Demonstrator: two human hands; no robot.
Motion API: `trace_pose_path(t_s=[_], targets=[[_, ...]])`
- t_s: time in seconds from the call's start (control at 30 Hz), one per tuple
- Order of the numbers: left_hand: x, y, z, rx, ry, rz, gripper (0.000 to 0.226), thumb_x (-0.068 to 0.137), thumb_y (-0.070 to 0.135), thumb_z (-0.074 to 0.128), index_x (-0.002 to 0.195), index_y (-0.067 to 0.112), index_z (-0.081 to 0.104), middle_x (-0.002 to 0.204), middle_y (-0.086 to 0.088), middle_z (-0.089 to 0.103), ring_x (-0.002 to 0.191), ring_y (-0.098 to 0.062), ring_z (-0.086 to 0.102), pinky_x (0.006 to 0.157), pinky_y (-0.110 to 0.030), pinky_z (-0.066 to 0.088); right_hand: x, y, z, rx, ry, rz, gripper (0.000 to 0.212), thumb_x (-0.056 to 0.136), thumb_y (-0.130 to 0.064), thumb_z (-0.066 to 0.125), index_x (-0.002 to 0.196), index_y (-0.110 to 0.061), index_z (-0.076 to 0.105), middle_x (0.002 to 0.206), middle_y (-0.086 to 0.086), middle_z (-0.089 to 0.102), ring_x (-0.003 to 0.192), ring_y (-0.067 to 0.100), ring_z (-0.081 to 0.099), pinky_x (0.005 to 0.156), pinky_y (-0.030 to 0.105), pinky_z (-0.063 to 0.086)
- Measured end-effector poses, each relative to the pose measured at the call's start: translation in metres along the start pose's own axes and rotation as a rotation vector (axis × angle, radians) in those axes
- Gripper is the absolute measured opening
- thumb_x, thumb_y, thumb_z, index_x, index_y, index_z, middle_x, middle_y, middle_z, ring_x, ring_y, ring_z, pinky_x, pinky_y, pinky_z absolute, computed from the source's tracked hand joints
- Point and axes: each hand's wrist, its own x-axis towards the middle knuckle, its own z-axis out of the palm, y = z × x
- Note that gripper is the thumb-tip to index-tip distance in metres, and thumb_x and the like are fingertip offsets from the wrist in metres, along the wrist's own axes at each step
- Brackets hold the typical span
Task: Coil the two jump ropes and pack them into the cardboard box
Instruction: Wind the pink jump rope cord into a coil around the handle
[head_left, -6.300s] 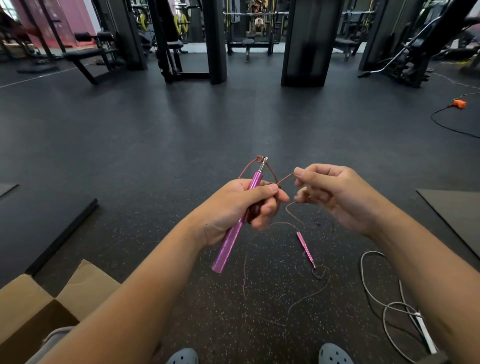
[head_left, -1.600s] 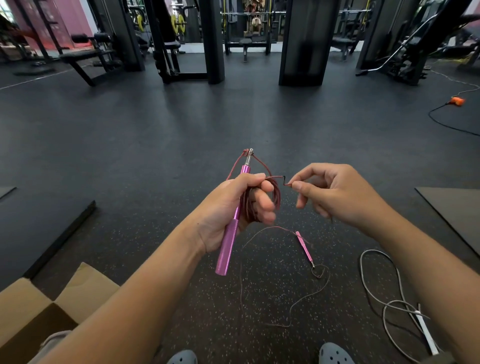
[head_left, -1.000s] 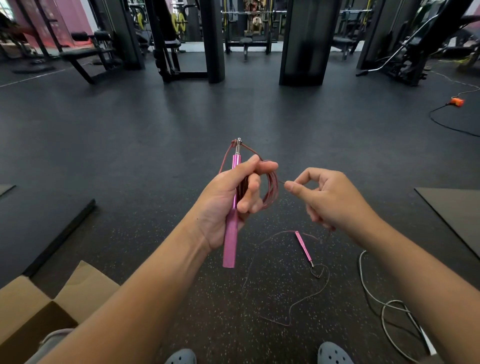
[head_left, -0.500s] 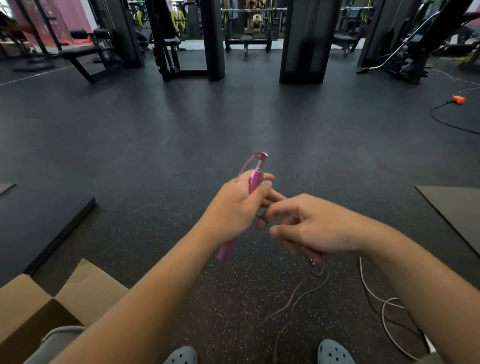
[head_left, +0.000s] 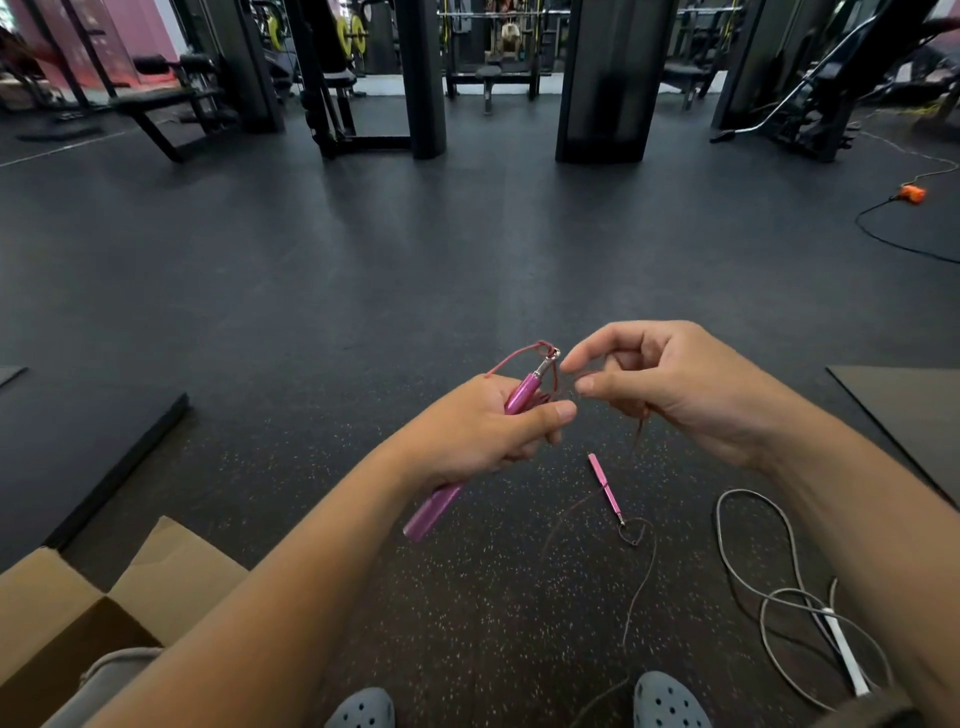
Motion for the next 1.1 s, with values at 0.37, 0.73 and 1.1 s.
trace_pose_path(t_s=[0.37, 0.73, 1.1], targets=[[0.000, 0.004, 0.005, -0.460, -0.027, 0.038, 0.037, 0.101, 0.032, 0.053, 0.097, -0.003, 0.067, 0.058, 0.006, 0.061, 0.040, -0.006, 0.045, 0.053, -0.025, 0.042, 0.007, 0.010, -0.003, -0.241, 0.310, -0.036, 0.027, 0.086, -0.037, 0.079, 0.080, -0.011, 0.071, 0.056, 0.000, 0.067, 0.041, 0.008, 0.037, 0.042, 0.017, 0.030], [-0.002, 0.006, 0.006, -0.708, 0.010, 0.019, 0.029, 0.106, 0.018, 0.045, 0.101, -0.002, 0.066, 0.067, -0.002, 0.069, 0.054, -0.013, 0.066, 0.061, -0.026, 0.057, 0.003, 0.010, -0.002, -0.117, 0.231, 0.045, 0.017, 0.094, -0.028, 0.071, 0.094, -0.012, 0.068, 0.059, 0.006, 0.071, 0.034, 0.015, 0.037, 0.036, 0.018, 0.029], [-0.001, 0.011, -0.001, -0.865, 0.094, 0.029, 0.028, 0.100, 0.023, 0.051, 0.100, -0.002, 0.066, 0.054, 0.006, 0.050, 0.036, -0.004, 0.041, 0.040, -0.018, 0.036, 0.005, 0.013, -0.002, -0.160, 0.190, -0.035, 0.012, 0.101, -0.017, 0.062, 0.101, -0.019, 0.074, 0.074, 0.002, 0.072, 0.048, 0.013, 0.039, 0.044, 0.019, 0.032]])
